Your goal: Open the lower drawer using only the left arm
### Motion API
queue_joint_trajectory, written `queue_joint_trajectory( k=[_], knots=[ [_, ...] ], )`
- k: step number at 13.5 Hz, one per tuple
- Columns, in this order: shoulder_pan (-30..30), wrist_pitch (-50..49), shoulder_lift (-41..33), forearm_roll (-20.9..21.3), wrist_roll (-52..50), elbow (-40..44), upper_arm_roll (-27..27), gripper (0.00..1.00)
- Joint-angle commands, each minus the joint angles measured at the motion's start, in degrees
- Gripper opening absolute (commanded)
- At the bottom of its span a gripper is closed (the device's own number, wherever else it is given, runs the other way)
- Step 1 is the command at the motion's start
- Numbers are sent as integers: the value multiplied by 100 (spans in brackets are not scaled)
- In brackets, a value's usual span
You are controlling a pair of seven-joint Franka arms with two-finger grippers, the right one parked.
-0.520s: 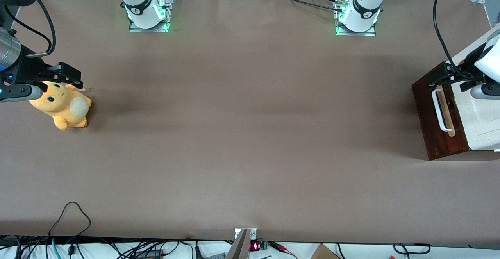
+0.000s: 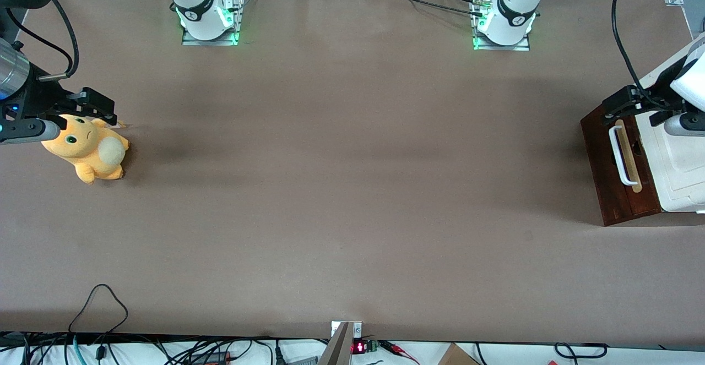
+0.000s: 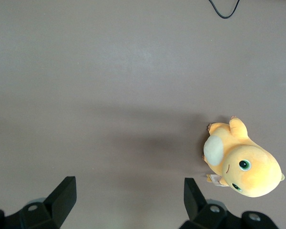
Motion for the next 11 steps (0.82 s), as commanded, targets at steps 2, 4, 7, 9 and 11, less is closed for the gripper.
queue_joint_trajectory(
  k=[2,4,7,9,11],
  knots=[
    [14,-266,52,34,163,142,8,100],
    [5,-320,60,34,128,151,8,100],
    [14,-320,86,33,172,124,52,100],
    [14,-328,87,43,286,107,61,100],
    [23,-302,95,51,462,63,69,100]
  ],
)
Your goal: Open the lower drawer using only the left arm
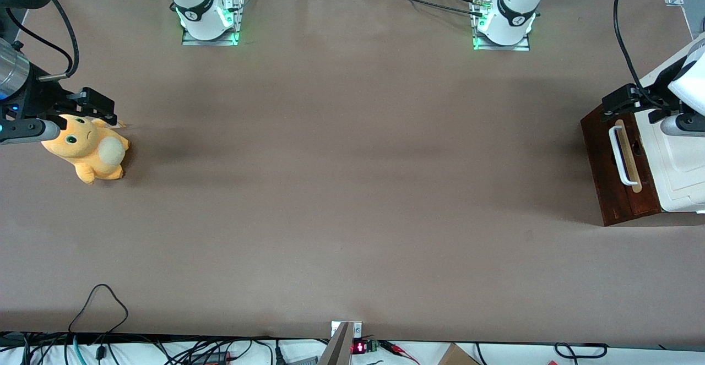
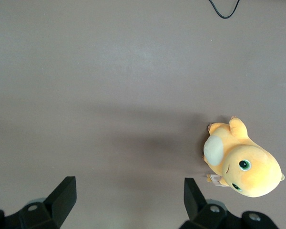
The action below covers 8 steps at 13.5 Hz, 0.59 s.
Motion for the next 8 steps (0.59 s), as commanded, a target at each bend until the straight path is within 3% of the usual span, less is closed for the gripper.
queue_joint_trajectory(
  k=[1,2,3,8],
  knots=[
    [15,-85,52,77,268,55,25,100],
    [15,-85,61,191,268,55,25,100],
    [6,-85,70,566,259,55,-27,100],
    [-47,-77,272,3025,-143,-409,-711,100]
  ],
)
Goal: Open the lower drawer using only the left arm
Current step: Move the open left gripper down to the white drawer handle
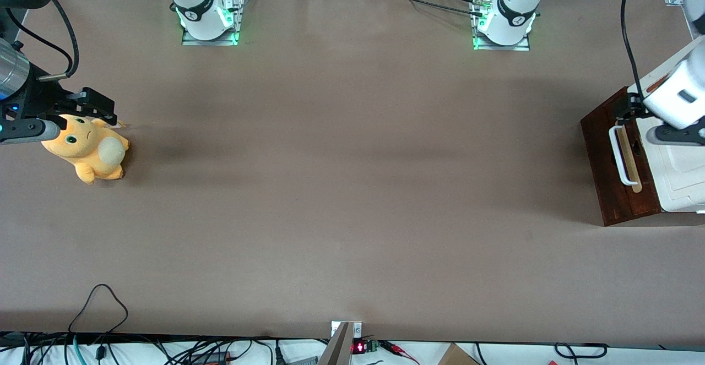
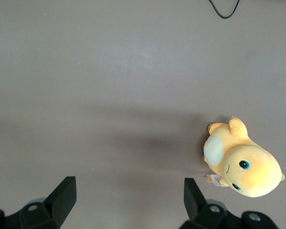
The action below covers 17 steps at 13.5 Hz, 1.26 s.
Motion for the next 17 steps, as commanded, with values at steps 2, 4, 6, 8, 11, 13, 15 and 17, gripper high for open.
queue_joint_trajectory(
  k=[2,4,6,8,11,13,15,17],
  knots=[
    [-24,-40,128,1512,-732,-524,-496,100],
    [-24,-58,243,2310,-1478,-910,-829,100],
    [-24,-58,304,3040,-2496,-1550,-1146,100],
    [-24,-75,514,3595,-3289,-1973,-1331,100],
    [-42,-32,805,4509,-4343,-2685,-1341,100],
    [-59,-67,1033,4976,-4960,-3047,-1341,99],
    [-51,-154,1253,5222,-5024,-3153,-1341,99],
    [-51,-330,1569,5601,-5313,-3180,-1341,99]
  ],
)
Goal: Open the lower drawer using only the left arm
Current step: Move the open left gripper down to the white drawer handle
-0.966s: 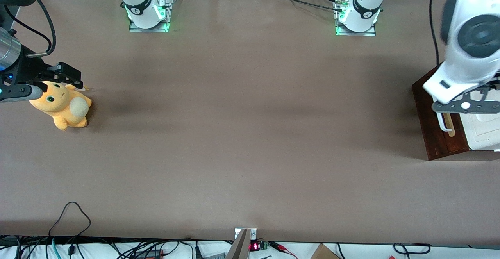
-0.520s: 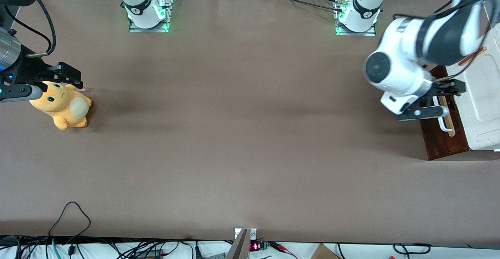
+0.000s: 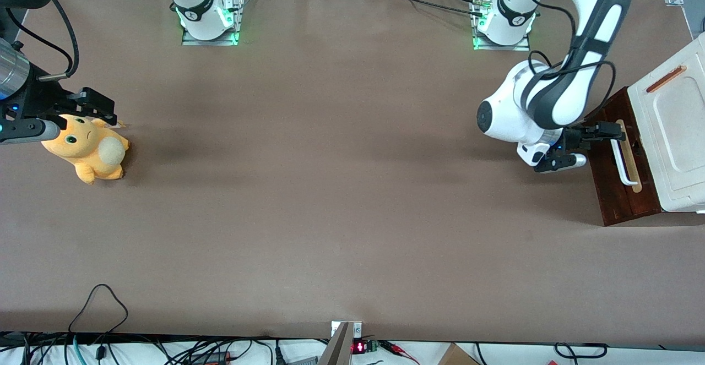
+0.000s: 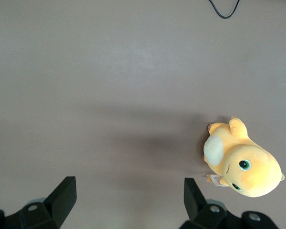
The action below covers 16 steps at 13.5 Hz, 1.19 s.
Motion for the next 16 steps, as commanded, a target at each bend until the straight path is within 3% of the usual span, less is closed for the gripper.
queue_joint_trajectory(
  k=[1,5,9,11,16],
  knots=[
    [-1,-232,379,373,-369,3,-6,97],
    [43,-232,741,654,-871,-6,46,97],
    [534,-592,1373,1707,-1152,74,64,94],
    [588,-593,1453,1771,-1152,126,73,94],
    [623,-601,1550,1789,-1170,153,73,69]
  ],
)
